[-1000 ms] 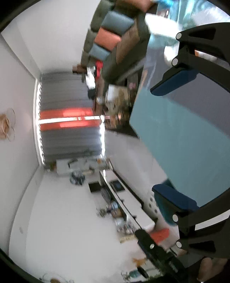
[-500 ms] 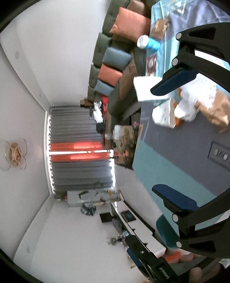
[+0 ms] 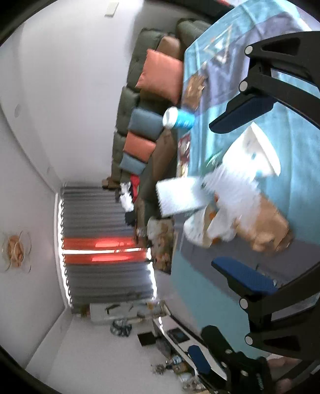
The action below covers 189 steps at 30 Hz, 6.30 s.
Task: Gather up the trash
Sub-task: 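Bring both tools back over the table toward the remaining trash, then grasp the gold foil wrapper with the left gripper while the right grasps a white foam net, then carry both items to the teal bin and open both grippers over it, then return both tools over the table toward the remaining trash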
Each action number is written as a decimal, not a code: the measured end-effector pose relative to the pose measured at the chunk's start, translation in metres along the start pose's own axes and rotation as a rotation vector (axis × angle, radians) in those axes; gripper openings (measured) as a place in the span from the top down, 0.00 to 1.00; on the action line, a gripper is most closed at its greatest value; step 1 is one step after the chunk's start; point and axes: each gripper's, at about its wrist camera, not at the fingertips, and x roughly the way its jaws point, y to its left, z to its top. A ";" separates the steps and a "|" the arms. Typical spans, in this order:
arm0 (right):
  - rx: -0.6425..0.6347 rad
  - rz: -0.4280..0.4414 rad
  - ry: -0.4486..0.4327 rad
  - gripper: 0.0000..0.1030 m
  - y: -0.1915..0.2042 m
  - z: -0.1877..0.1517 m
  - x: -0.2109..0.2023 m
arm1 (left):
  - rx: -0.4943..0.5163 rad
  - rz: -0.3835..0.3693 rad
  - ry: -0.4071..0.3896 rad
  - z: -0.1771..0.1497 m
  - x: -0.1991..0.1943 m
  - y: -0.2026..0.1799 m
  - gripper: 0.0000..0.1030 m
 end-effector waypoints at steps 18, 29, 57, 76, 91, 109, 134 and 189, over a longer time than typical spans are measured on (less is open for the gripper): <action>0.067 -0.035 0.100 0.06 -0.036 -0.014 0.024 | 0.100 -0.092 0.185 -0.039 0.062 -0.036 0.05; 0.060 0.036 0.215 0.17 -0.034 -0.006 0.074 | 0.139 -0.108 0.332 -0.061 0.120 -0.054 0.05; 0.126 0.154 0.223 0.92 -0.035 0.002 0.071 | 0.055 -0.179 0.355 -0.060 0.127 -0.043 0.84; 0.063 0.240 0.086 0.92 0.007 0.027 0.011 | -0.025 -0.007 0.133 -0.004 0.047 0.029 0.84; 0.005 0.396 0.035 0.92 0.072 0.040 0.006 | -0.056 0.221 -0.015 0.022 -0.035 0.099 0.84; -0.124 0.661 0.068 0.92 0.199 0.049 0.027 | -0.136 0.574 -0.087 0.026 -0.149 0.223 0.84; -0.344 0.874 0.254 0.91 0.354 0.047 0.087 | -0.255 0.720 0.050 -0.015 -0.162 0.317 0.83; -0.126 0.507 -0.005 0.06 0.204 0.057 0.058 | -0.205 0.563 -0.140 0.018 -0.096 0.252 0.05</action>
